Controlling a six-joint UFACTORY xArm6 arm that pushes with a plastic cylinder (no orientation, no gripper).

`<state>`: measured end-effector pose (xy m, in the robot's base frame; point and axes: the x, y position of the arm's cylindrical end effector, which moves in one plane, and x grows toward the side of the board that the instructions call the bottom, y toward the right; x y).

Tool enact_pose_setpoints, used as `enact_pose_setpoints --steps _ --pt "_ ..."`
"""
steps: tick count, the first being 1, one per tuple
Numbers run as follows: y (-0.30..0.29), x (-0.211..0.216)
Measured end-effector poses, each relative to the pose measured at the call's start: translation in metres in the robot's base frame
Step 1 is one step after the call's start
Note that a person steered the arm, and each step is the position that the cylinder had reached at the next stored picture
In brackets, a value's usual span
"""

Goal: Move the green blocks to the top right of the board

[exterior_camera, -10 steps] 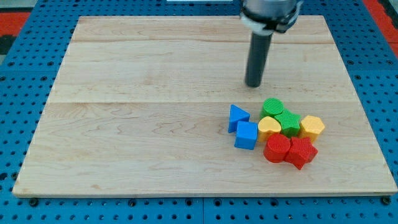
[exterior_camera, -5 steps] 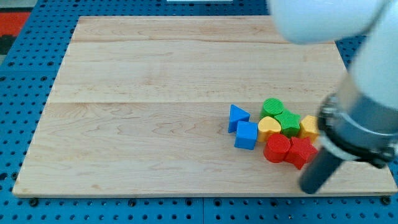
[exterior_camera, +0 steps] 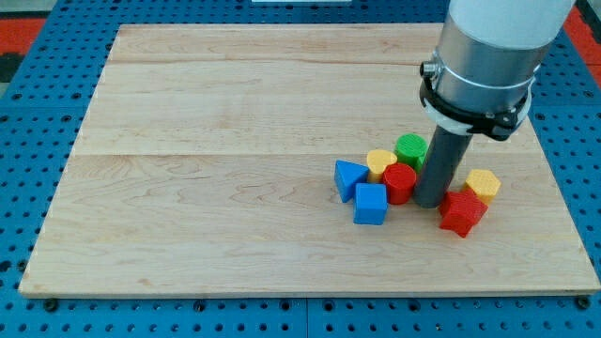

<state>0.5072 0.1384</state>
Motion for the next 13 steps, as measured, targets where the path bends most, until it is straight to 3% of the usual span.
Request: enact_pose_setpoints --steps 2,4,5,6,7,9,13 --pt "-0.022 -0.065" --pt "-0.02 -0.005" --pt "0.05 -0.011" --pt "0.051 -0.047" --pt "0.011 -0.075" --pt "-0.003 -0.047" --pt "-0.103 -0.176"
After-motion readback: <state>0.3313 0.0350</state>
